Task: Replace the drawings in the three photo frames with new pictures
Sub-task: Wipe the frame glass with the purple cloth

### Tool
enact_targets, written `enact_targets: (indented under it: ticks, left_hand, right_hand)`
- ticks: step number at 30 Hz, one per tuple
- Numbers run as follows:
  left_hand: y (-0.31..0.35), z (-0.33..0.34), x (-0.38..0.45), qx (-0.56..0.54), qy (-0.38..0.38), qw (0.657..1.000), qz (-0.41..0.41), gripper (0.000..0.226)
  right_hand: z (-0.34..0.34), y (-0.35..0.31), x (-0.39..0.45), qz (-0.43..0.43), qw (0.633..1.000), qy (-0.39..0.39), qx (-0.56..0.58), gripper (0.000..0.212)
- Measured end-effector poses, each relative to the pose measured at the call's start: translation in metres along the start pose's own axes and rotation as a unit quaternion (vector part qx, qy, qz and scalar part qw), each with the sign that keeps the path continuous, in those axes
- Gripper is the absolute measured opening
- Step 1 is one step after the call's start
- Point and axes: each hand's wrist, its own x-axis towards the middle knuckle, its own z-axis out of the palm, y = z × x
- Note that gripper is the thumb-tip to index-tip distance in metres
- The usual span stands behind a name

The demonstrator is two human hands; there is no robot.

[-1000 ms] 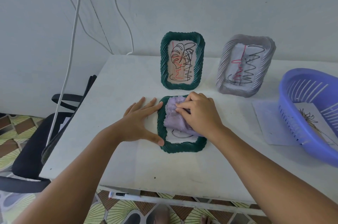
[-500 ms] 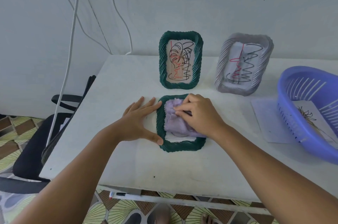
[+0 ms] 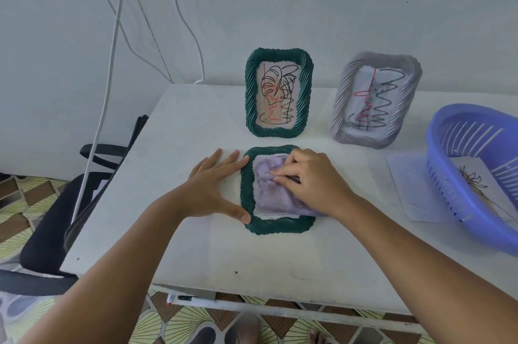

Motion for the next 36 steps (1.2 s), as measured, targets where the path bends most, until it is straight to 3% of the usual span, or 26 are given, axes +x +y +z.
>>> enact_targets:
  ticks: [7, 12, 18, 23, 30, 36]
  left_hand:
    - [0.001, -0.001, 0.0, 0.0, -0.002, 1.0, -0.006, 0.127]
    - [0.001, -0.001, 0.0, -0.001, 0.0, 1.0, -0.003, 0.127]
    - [0.004, -0.002, -0.001, -0.002, -0.003, 1.0, -0.008, 0.127]
    - [0.0, 0.0, 0.0, -0.001, 0.002, 1.0, -0.003, 0.128]
    - [0.002, -0.001, 0.0, -0.003, 0.002, 1.0, -0.004, 0.127]
    - [0.003, -0.001, -0.001, -0.006, 0.006, 1.0, -0.004, 0.127]
  right_hand:
    - [0.014, -0.008, 0.022, 0.058, 0.994, 0.081, -0.033, 0.015]
    - [0.0, 0.001, 0.007, 0.004, 1.0, 0.004, 0.005, 0.02]
    - [0.011, -0.005, 0.026, 0.059, 0.995, 0.069, -0.031, 0.017]
    - [0.006, -0.002, 0.012, 0.014, 1.0, -0.001, -0.001, 0.019]
    - [0.012, -0.005, 0.028, 0.07, 0.995, 0.059, -0.04, 0.017]
    - [0.001, 0.004, 0.01, 0.017, 1.0, -0.006, 0.002, 0.019]
